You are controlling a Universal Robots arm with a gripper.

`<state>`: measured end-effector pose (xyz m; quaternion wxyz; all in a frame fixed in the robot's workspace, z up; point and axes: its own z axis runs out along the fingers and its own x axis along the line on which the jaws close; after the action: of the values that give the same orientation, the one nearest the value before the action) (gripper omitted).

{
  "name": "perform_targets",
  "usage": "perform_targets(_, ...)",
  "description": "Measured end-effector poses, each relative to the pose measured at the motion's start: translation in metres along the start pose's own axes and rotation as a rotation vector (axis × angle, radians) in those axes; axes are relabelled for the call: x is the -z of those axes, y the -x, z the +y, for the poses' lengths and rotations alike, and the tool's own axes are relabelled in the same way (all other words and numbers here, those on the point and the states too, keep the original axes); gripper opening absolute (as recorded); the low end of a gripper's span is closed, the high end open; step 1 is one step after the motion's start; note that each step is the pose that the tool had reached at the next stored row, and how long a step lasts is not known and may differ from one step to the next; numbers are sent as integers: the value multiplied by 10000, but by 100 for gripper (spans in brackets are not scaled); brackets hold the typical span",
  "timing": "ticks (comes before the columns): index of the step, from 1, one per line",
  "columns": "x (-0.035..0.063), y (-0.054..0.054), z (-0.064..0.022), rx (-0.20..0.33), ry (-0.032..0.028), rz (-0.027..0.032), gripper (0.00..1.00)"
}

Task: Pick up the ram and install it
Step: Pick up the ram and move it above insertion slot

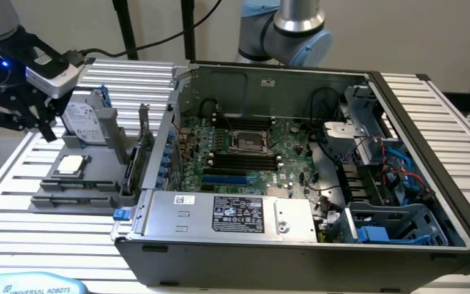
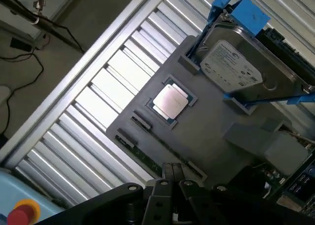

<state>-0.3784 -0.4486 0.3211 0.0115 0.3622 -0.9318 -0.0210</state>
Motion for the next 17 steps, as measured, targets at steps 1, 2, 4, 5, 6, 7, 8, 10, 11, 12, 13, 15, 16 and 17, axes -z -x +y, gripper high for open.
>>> perform_targets(1,-8,0,-1,184,-1,9,11)
perform_targets(2,-16,0,-1,364,-3,17,11)
perform_targets(4,-32,0,-2,723,-5,34,11)
perform_targets(5,-39,0,-2,904,-6,42,11)
perform_targets(6,-47,0,-3,1088,-7,50,11)
perform_targets(7,-55,0,-3,1268,-8,59,11)
perform_targets(8,-62,0,-3,1447,-9,68,11)
perform_targets(10,-75,1,-4,1823,-11,87,11)
perform_targets(11,-81,1,-4,1991,-12,95,11)
perform_targets(12,-89,0,-4,2177,-14,103,11)
perform_targets(13,-95,1,-5,2361,-15,112,11)
perform_targets(15,-109,1,-5,2721,-20,126,11)
perform_targets(16,-116,1,-5,2900,-23,133,11)
perform_targets(17,-122,1,-6,3081,-26,140,11)
